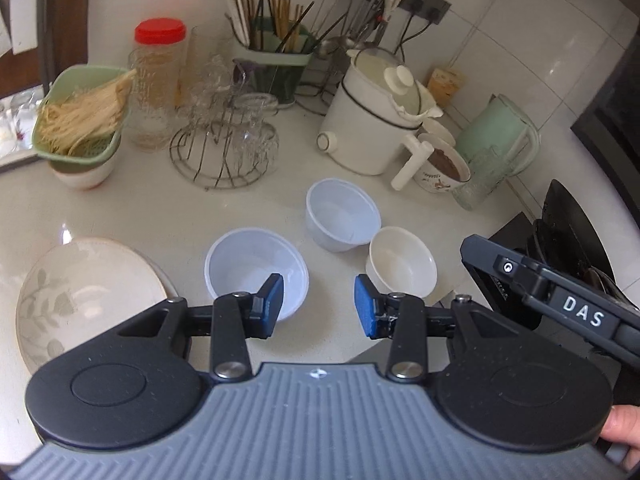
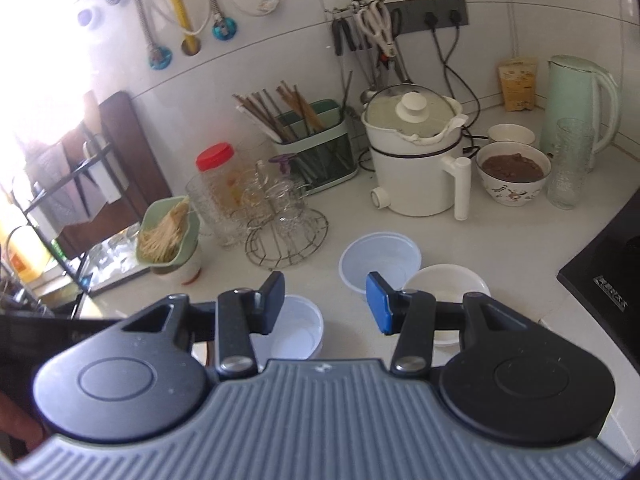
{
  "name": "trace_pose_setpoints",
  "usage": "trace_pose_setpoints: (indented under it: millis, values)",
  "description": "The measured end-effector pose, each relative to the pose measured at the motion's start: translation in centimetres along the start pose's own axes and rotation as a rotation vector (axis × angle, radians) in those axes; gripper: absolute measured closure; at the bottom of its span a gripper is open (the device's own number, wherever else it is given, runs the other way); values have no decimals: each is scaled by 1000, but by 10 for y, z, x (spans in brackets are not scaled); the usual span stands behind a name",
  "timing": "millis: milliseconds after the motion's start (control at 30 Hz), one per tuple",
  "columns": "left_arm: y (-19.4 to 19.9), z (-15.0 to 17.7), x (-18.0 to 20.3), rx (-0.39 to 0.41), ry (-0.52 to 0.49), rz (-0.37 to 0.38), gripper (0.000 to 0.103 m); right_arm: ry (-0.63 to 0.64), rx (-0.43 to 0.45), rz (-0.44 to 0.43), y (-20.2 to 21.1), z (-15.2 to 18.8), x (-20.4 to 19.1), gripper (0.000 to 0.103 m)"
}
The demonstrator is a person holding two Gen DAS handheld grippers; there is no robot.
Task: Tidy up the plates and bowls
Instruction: 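Lift the plastic bowl with both tools and carry it over the other plastic bowl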
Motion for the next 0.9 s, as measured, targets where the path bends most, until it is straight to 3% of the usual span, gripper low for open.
trace_pose_setpoints:
  millis: [433, 900]
  values:
    - [-16, 3, -5, -10, -128, 25, 58, -53, 29, 112, -6, 22, 0, 55]
    - [-42, -16, -18, -19, -116, 61, 58, -80, 43, 192, -17, 19, 13, 55]
Point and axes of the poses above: each gripper's, at about its wrist camera, not at the fingertips, and y roughly against the way its jaws point, x to its right, z to its underside, the point moved 1 cm from there along -y, roughly the way its jaws point, and after that the axes turned 9 degrees about -y, right-handed, at the moved point
